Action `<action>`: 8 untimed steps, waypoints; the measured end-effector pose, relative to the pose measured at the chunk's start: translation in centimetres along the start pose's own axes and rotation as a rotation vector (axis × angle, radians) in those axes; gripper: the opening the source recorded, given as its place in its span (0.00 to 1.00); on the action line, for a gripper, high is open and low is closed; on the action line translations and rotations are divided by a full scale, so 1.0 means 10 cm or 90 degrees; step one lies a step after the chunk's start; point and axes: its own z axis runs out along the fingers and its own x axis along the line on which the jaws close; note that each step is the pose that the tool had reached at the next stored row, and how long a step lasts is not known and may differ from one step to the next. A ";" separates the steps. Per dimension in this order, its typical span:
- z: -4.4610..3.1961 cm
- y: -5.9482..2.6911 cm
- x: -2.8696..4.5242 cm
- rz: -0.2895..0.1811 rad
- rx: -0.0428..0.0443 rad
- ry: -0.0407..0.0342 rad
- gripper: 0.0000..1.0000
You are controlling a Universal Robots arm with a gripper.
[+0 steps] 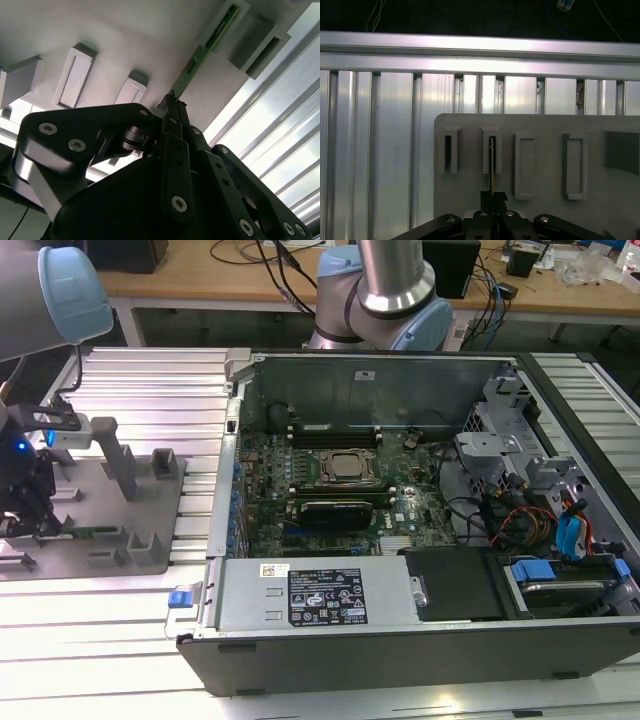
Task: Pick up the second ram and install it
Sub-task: 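Pick up the second ram and move it above second insertion slot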
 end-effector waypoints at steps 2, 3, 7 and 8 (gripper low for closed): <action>-0.004 -0.001 0.000 0.000 0.0001 -0.0001 0.09; -0.005 0.000 0.000 0.000 0.0000 0.0000 0.09; -0.005 0.000 0.000 0.000 0.0000 0.0000 0.09; -0.005 0.000 0.000 0.000 0.0000 0.0000 0.09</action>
